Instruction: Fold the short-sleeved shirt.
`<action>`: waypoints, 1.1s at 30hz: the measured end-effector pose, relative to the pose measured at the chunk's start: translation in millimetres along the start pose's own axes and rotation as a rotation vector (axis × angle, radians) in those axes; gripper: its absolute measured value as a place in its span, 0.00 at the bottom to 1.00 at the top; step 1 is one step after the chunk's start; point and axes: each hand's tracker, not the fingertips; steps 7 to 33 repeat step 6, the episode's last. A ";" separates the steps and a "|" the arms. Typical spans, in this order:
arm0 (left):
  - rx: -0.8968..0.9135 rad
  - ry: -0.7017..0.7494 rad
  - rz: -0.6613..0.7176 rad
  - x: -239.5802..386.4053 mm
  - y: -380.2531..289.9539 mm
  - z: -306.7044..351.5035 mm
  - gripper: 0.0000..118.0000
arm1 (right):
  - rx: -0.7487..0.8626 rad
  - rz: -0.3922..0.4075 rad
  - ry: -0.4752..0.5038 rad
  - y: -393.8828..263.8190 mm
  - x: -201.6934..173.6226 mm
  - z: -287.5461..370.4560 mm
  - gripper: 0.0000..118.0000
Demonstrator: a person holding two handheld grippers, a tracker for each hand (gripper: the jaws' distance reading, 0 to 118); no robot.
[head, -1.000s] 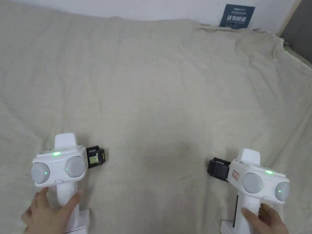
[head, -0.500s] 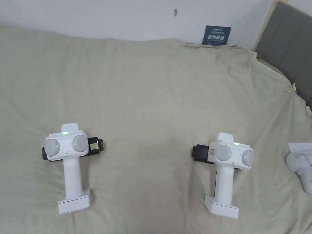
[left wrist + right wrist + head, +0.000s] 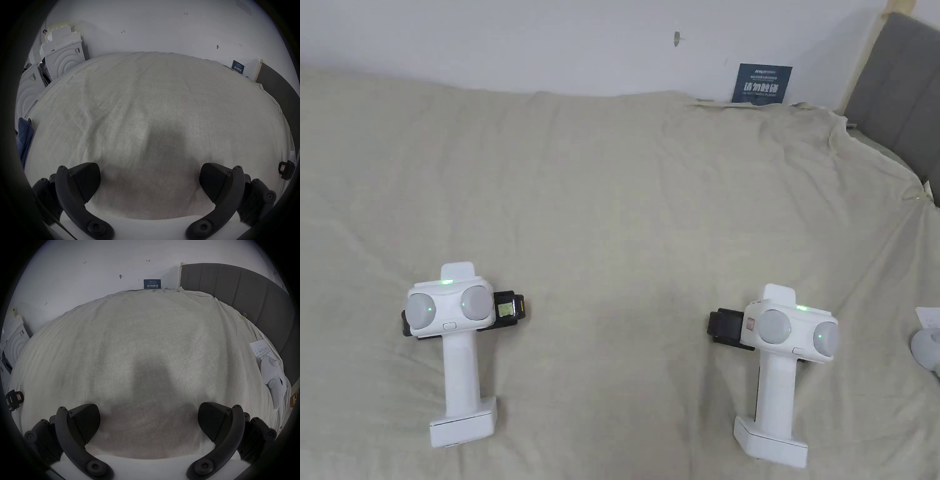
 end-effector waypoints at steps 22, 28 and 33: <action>-0.001 0.000 0.000 -0.1 0.0 0.2 1.00 | 0.000 0.000 0.000 0.4 0.2 -2.3 1.00; -0.001 0.000 0.000 -0.1 0.0 0.2 1.00 | 0.000 0.000 0.000 0.4 0.2 -2.3 1.00; -0.001 0.000 0.000 -0.1 0.0 0.2 1.00 | 0.000 0.000 0.000 0.4 0.2 -2.3 1.00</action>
